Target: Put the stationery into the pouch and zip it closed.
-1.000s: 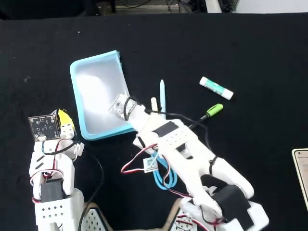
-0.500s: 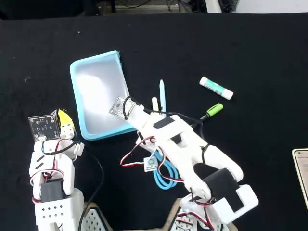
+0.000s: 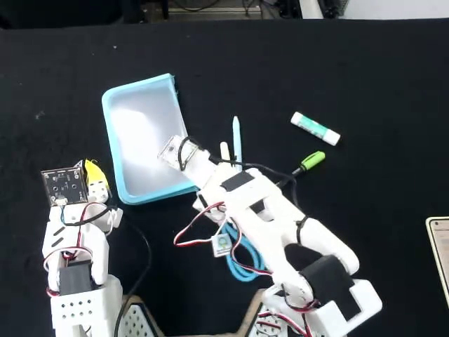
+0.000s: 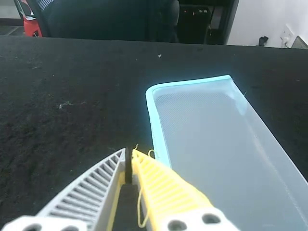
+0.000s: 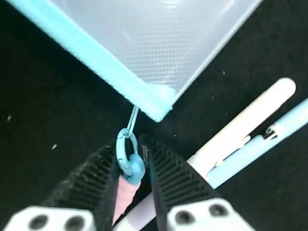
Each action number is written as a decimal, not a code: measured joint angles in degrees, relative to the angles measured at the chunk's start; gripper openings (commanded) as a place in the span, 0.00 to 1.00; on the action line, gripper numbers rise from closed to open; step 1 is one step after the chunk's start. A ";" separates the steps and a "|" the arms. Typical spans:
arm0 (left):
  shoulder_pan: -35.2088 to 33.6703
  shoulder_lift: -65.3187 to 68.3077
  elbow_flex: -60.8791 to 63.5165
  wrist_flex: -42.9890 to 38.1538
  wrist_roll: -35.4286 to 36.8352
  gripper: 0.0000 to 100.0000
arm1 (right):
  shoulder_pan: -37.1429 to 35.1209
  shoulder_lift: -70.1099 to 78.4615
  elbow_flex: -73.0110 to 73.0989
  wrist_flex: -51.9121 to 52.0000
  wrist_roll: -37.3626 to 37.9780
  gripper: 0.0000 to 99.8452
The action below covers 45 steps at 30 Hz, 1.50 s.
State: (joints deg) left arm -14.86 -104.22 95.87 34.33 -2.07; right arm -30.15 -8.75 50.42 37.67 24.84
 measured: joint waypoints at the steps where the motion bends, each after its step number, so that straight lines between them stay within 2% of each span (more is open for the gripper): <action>1: 0.00 0.00 0.00 0.00 0.00 0.03 | -0.18 0.00 0.00 0.26 -1.58 0.01; 6: 0.00 0.00 0.00 0.00 0.00 0.03 | -1.58 0.00 0.00 0.53 -5.80 0.01; 15: 0.00 0.00 0.00 0.00 0.00 0.03 | -2.02 0.00 0.00 0.53 -6.42 0.02; 19: 0.00 0.00 0.00 0.00 0.00 0.03 | -0.44 2.20 -1.14 1.32 -6.51 0.08; 25: 0.00 0.00 0.00 0.00 0.00 0.03 | 0.53 11.60 -11.08 9.23 -6.51 0.03; 29: 0.00 0.00 0.00 0.00 0.00 0.03 | 0.79 12.84 -13.19 10.73 -6.51 0.03; 40: 0.00 0.00 0.00 0.00 0.00 0.03 | 0.79 12.48 -13.27 10.73 -6.42 0.01; 45: 0.00 0.00 0.00 0.00 0.00 0.03 | -0.09 3.34 -7.82 8.88 -3.08 0.01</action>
State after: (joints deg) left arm -14.86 -104.22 95.87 34.33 -2.07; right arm -30.24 -5.41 42.59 46.55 21.76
